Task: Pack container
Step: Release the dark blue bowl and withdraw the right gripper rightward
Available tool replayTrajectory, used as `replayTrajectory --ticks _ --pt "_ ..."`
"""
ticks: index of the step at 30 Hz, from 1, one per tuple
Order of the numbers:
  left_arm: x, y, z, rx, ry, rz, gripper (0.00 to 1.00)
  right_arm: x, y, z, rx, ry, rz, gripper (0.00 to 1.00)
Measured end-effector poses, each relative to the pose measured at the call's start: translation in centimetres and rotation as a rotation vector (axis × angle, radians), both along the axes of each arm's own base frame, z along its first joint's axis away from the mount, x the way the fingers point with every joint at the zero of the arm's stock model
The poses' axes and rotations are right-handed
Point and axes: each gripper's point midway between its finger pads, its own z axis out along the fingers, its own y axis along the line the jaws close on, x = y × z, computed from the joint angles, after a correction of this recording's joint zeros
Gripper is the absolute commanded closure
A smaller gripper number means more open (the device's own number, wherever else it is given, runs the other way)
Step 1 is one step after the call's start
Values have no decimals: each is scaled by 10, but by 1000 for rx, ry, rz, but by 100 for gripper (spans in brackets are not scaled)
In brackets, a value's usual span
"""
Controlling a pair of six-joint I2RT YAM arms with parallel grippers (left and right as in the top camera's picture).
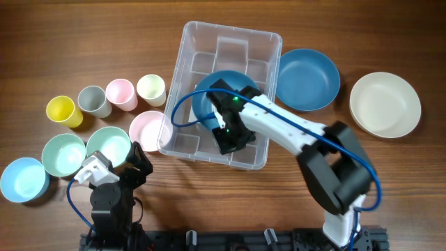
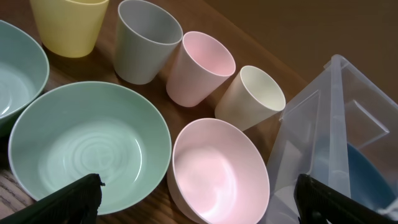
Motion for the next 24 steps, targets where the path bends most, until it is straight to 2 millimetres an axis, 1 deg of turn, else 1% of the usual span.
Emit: replayTrajectory --ticks 1,3,7,10,11,13,14,16,18,20,23,24 --pt "0 0 0 0 0 0 0 0 -2 -7 -16 9 -2 96" --pt "0 0 0 0 0 0 0 9 -4 -7 -13 -17 -13 96" --pt "0 0 0 0 0 0 0 47 -6 -7 15 -137 -60 96" --pt "0 0 0 0 0 0 0 81 -16 -4 27 -226 -117 95" --pt "0 0 0 0 0 0 0 89 -20 -2 26 -245 -134 94" --pt "0 0 0 0 0 0 0 102 -28 5 24 -259 -152 89" --pt "0 0 0 0 0 0 0 105 -29 10 27 -259 -149 87" --pt "0 0 0 0 0 0 0 111 -25 26 47 -260 -136 85" --pt "0 0 0 0 0 0 0 109 -18 41 68 -243 -119 85" --pt "0 0 0 0 0 0 0 96 -13 56 78 -221 -99 84" --pt "0 0 0 0 0 0 0 63 -11 86 74 -183 -59 85" --pt "0 0 0 0 0 0 0 46 -18 93 38 -137 -63 85"
